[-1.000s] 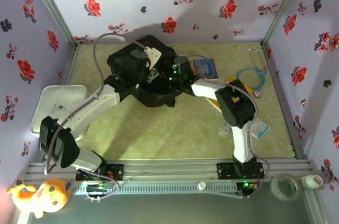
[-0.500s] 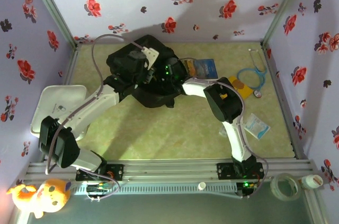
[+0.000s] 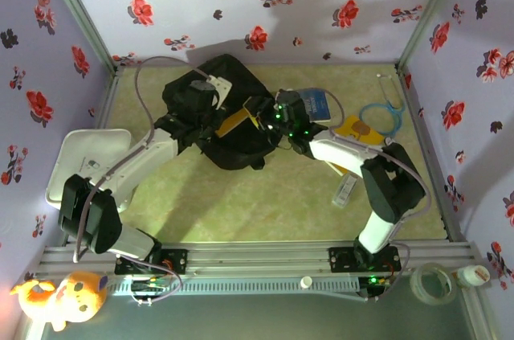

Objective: Pack the student bag

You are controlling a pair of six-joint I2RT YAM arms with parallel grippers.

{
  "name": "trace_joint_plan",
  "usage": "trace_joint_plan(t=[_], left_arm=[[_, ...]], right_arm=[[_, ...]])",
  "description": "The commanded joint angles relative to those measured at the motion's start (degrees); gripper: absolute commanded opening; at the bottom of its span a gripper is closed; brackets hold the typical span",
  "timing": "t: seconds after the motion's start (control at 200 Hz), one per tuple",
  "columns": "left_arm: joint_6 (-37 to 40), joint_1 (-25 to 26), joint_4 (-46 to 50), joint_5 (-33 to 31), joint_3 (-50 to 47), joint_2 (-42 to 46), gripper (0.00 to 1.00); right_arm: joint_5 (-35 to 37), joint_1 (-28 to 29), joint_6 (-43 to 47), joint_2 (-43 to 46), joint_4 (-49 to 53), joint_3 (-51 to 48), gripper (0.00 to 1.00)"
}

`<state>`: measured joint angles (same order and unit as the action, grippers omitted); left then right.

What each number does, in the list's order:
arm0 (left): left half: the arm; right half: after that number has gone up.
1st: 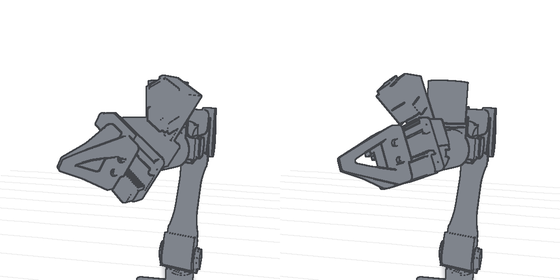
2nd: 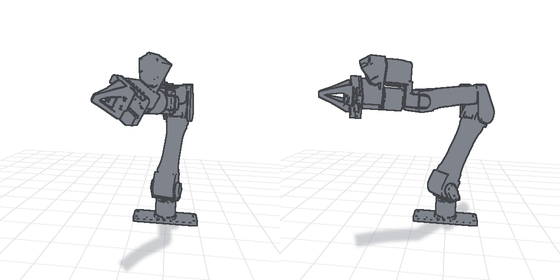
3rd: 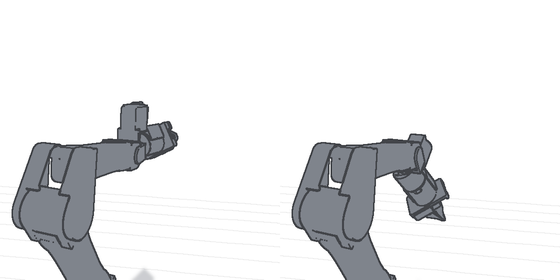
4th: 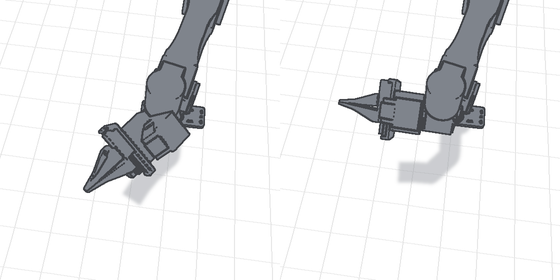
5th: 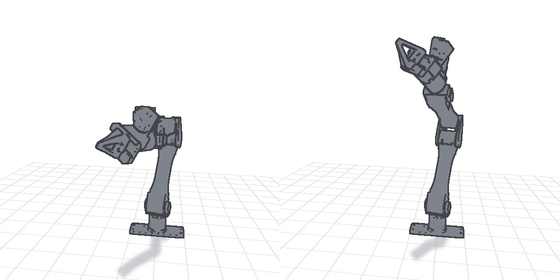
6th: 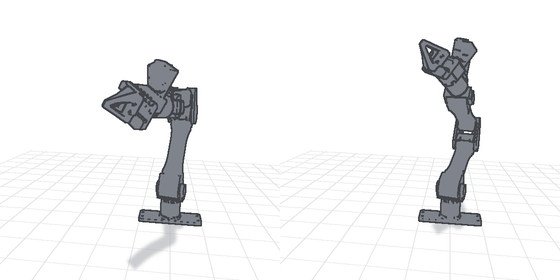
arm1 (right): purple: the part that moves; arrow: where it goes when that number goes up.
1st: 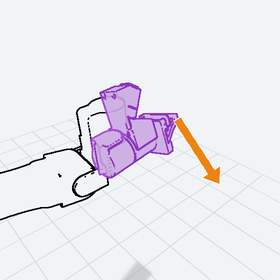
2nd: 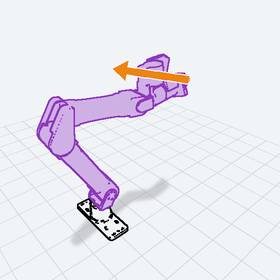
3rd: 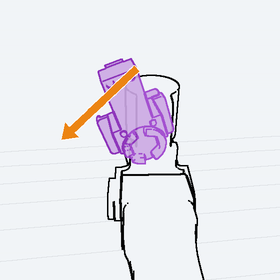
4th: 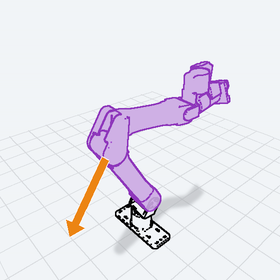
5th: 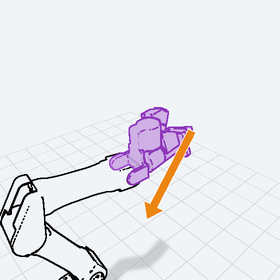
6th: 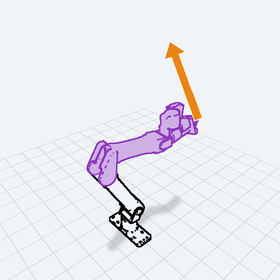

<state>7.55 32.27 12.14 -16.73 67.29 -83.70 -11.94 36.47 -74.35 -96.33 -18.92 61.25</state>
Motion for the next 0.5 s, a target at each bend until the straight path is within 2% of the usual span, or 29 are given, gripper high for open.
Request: trace_joint_plan(t=[0.0, 0.21, 0.395, 0.46, 0.495], left_arm=[[-1.24, -2.41, 0.74, -4.14, -0.93, 2.76, 0.00], [-3.13, -4.57, 5.46, -4.12, -3.91, 9.83, 0.00], [-5.64, -4.76, 12.21, -3.79, -6.93, 13.70, 0.01], [-6.36, -4.72, 14.40, -2.85, -7.51, 14.85, 0.06], [-6.70, -4.72, 15.65, -1.53, -7.58, 15.51, 0.16]], right_arm=[[8.45, -1.75, 8.06, 3.87, 11.04, -1.66, 0.50], [13.01, -6.61, 11.14, 6.54, 17.54, -2.76, 0.59], [9.59, -10.60, 15.87, -1.81, 24.23, 5.41, 0.61], [9.07, -11.13, 19.02, -5.80, 27.26, 10.34, 0.61], [9.00, -11.16, 20.96, -8.38, 28.61, 13.53, 0.61]])
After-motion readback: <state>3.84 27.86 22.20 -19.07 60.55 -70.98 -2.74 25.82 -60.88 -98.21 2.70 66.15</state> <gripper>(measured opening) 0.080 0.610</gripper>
